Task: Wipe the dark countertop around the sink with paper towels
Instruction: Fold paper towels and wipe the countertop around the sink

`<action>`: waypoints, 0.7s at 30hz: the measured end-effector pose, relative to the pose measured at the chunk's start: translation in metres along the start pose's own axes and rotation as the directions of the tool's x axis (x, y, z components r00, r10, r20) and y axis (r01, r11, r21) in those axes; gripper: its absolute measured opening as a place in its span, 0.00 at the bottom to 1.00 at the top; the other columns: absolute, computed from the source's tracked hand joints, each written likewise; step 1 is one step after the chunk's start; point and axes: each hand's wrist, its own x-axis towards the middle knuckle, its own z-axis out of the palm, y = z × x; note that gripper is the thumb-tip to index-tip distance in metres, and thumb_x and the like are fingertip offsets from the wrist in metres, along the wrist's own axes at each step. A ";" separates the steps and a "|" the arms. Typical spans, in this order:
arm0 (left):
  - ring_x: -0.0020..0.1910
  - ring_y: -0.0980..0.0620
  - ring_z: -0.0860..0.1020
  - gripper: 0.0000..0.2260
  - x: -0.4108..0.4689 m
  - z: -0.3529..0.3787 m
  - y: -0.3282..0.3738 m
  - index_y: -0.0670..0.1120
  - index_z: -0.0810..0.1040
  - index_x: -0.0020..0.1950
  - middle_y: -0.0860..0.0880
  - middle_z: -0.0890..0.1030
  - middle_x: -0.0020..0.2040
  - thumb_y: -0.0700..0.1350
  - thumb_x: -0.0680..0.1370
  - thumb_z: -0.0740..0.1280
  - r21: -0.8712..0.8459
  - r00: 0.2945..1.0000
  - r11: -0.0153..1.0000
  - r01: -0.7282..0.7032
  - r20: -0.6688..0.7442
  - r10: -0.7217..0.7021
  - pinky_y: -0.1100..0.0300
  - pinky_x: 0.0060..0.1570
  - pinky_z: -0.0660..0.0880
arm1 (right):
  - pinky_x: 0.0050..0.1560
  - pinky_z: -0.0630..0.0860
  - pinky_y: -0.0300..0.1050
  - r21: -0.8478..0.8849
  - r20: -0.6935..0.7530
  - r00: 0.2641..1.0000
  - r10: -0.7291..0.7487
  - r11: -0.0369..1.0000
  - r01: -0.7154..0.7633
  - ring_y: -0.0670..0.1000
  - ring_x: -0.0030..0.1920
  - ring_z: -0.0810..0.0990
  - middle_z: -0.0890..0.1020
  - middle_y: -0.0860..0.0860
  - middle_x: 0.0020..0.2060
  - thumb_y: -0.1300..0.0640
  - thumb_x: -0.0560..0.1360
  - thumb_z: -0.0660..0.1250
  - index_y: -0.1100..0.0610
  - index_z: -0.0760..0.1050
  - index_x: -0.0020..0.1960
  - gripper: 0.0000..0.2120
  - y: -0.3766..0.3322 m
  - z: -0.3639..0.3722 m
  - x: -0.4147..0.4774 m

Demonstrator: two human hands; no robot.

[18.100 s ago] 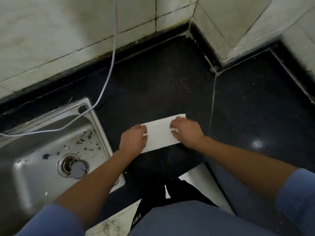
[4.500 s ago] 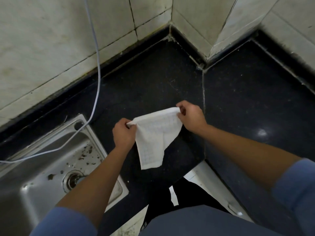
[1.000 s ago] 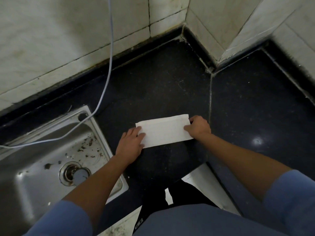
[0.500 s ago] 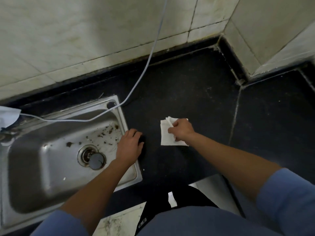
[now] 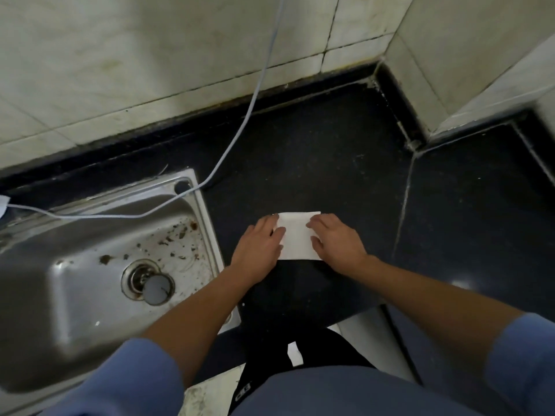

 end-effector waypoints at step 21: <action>0.68 0.41 0.69 0.20 -0.063 0.005 -0.005 0.44 0.75 0.66 0.44 0.69 0.71 0.47 0.75 0.69 -0.033 0.954 0.957 0.287 -0.077 -0.289 0.46 0.64 0.70 | 0.58 0.70 0.54 -0.254 0.316 0.948 -0.037 0.959 0.123 0.57 0.61 0.72 0.72 0.56 0.62 0.43 0.74 0.66 0.56 0.65 0.69 0.28 -0.016 -0.018 0.074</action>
